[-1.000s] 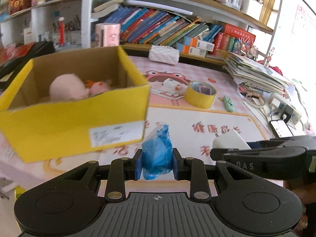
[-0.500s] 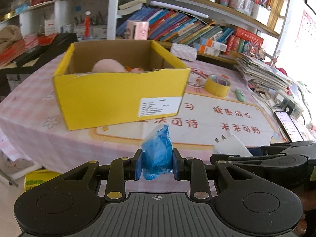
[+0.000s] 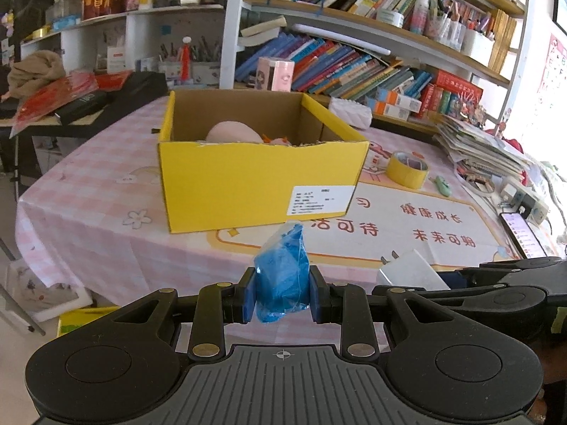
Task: Organize objects
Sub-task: 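Lift the blue bag and white charger and carry them toward the yellow box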
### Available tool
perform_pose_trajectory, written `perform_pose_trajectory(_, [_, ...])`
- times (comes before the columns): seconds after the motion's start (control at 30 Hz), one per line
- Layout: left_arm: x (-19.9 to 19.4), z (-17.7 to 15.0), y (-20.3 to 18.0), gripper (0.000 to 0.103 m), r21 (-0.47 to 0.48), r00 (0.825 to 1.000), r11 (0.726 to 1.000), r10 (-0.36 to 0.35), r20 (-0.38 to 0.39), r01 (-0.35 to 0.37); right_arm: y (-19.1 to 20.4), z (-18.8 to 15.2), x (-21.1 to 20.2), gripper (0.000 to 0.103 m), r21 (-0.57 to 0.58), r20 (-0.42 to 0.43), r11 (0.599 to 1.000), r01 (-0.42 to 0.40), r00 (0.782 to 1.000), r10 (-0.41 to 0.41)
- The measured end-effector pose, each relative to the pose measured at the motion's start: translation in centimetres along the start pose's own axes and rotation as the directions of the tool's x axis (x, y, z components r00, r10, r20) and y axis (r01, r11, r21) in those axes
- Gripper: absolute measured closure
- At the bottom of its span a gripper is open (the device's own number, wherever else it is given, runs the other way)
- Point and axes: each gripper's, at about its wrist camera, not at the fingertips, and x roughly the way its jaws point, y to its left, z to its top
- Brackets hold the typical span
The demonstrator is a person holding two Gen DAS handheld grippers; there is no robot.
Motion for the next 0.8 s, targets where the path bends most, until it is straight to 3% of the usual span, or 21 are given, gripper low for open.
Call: perform_pose_trajectory(0.8, [-1.9,0.3,1.1,0.076,-0.006,0.998,1.000,0.017,0.066,-0.016,2.4,0.3,-1.1,0.060,-0.048,0.042,0.999,-0.010,0.999,0.012])
